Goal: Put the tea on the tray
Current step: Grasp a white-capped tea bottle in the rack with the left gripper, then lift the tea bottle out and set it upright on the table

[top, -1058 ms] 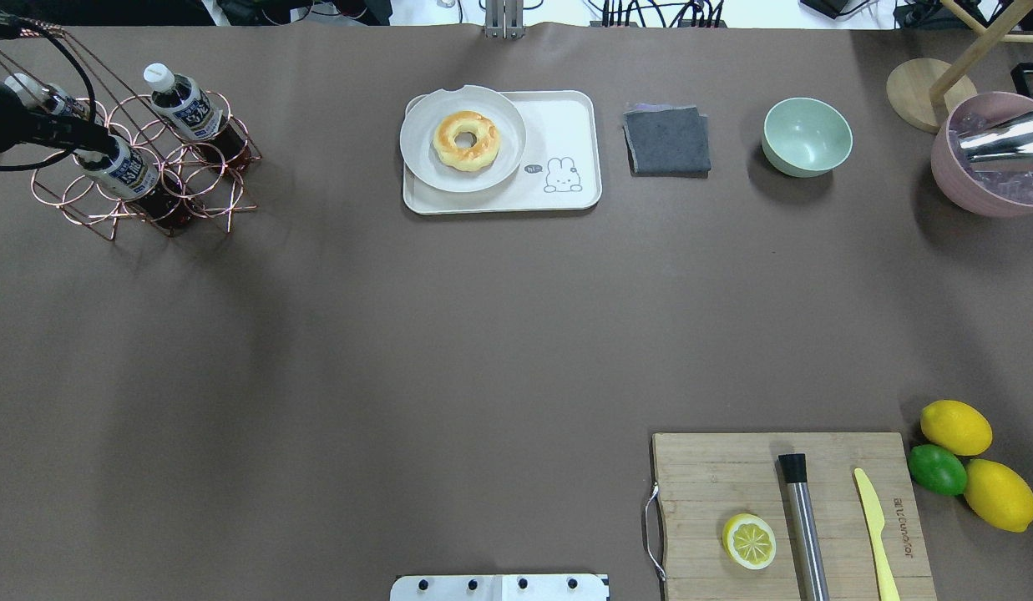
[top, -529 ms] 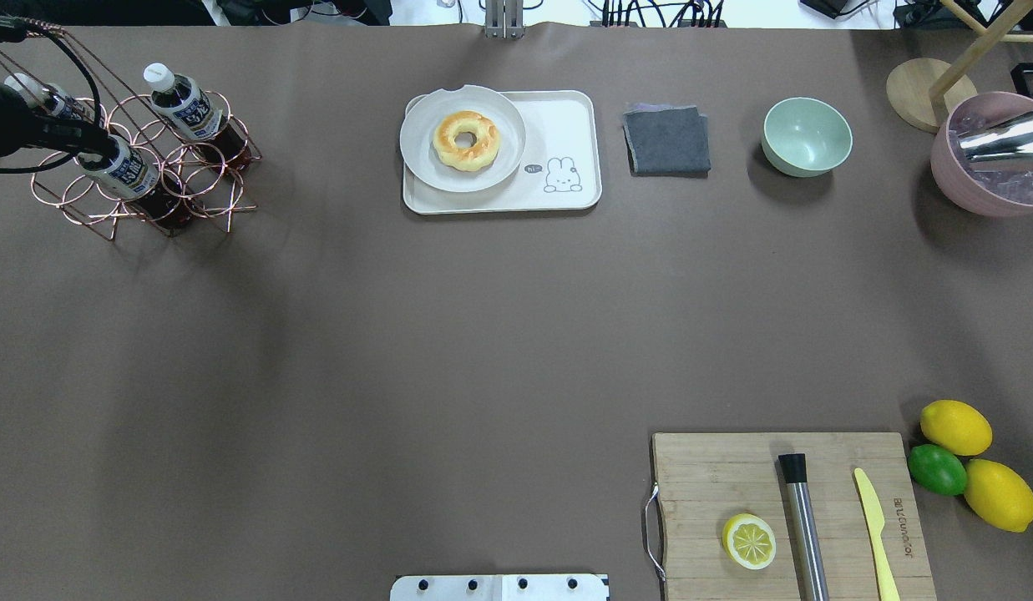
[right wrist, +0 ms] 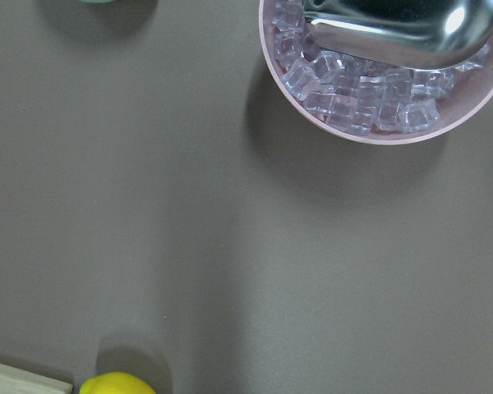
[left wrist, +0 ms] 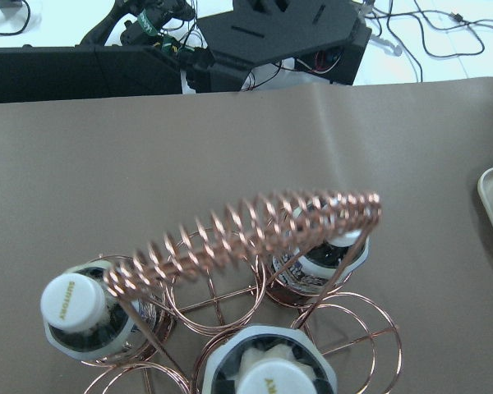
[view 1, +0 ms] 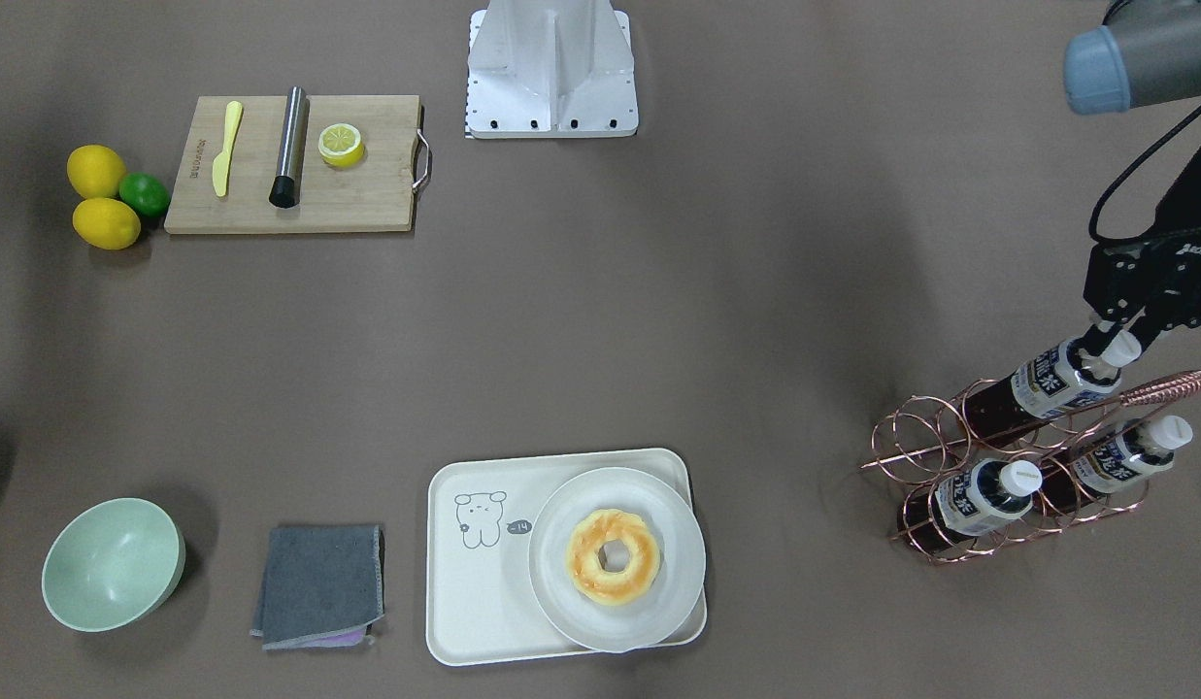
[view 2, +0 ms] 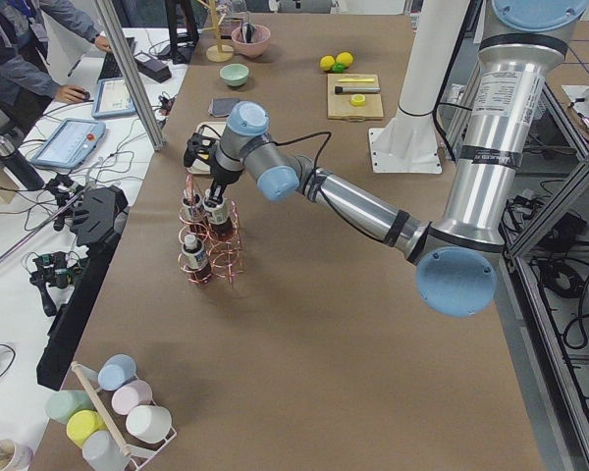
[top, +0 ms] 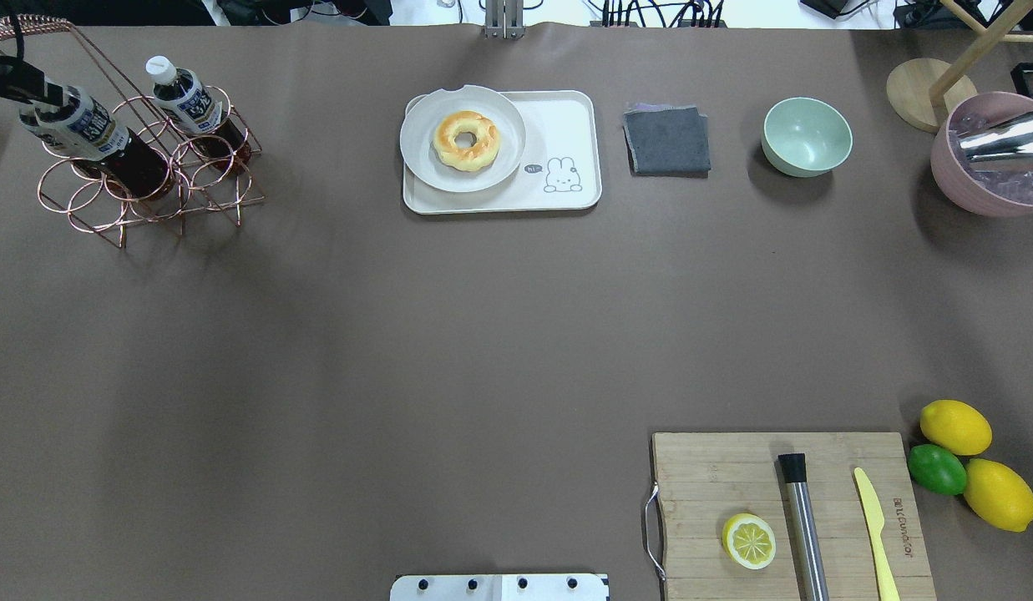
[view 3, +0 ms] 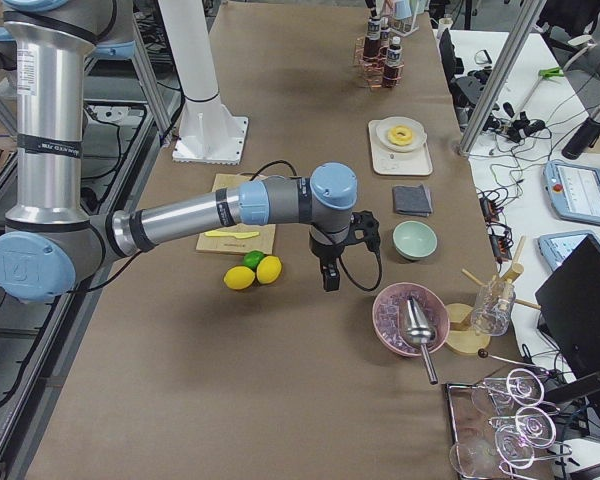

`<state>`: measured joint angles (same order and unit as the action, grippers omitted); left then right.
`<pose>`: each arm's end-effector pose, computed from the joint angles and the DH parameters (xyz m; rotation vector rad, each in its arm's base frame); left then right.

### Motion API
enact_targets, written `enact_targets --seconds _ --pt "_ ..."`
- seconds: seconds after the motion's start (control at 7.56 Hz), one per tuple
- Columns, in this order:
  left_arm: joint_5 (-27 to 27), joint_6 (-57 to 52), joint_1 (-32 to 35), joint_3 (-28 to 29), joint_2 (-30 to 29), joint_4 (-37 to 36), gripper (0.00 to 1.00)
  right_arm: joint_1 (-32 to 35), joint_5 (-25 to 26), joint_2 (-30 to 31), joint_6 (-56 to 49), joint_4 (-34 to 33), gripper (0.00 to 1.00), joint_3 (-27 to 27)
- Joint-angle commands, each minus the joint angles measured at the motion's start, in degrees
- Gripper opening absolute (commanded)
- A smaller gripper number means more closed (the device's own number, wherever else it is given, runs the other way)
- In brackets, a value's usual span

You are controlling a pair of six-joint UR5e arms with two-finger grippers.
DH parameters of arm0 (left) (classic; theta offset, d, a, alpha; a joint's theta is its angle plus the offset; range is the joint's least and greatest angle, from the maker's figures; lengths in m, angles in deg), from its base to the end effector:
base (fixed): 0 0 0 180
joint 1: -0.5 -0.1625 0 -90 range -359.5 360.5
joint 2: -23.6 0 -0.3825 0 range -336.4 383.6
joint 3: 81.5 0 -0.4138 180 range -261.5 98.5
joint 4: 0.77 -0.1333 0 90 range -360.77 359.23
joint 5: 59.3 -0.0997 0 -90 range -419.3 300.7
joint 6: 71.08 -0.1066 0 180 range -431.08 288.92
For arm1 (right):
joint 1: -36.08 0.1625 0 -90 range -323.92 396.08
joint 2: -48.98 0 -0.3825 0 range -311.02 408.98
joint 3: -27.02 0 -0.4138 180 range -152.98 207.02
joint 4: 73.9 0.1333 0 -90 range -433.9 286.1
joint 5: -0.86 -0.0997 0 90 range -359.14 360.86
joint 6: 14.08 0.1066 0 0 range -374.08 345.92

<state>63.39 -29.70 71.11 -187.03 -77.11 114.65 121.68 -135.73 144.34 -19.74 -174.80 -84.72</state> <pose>0.1193 -0.5670 0.3328 0.4861 0.8989 -0.0927 0.0198 -0.4704 0.4900 0.0994 -0.8129 -0.2046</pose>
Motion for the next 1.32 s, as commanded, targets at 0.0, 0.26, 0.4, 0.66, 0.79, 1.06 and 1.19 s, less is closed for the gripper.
enact_targets --seconds 0.0,0.26,0.4,0.66,0.79,1.06,1.19 --pt "7.5 -1.6 5.0 -7.4 -2.2 -12.1 0.0 0.0 0.0 0.0 -0.1 0.0 1.0 -0.1" --pt "6.8 -0.9 3.7 -15.6 -8.6 -28.5 0.0 0.0 0.0 -0.1 -0.1 0.1 1.0 0.1" --pt "2.6 2.4 -2.3 -19.1 -13.4 -36.8 0.0 -0.1 0.0 -0.1 -0.4 0.1 1.0 0.2" --pt "-11.4 16.9 -19.2 -19.6 -24.7 -45.9 0.0 0.0 0.2 -0.2 -0.5 0.1 1.0 0.3" --pt "-16.7 21.9 -25.1 -18.8 -28.1 -48.3 0.0 -0.1 0.3 -0.2 -0.6 0.1 1.0 0.3" --pt "-27.5 29.9 -36.5 -11.4 -35.9 -48.3 0.0 0.0 0.1 -0.1 -0.1 0.1 1.0 0.1" --pt "-29.8 32.2 -39.6 -7.9 -38.1 -48.2 0.0 0.0 -0.4 -0.1 -0.1 0.0 1.0 0.1"
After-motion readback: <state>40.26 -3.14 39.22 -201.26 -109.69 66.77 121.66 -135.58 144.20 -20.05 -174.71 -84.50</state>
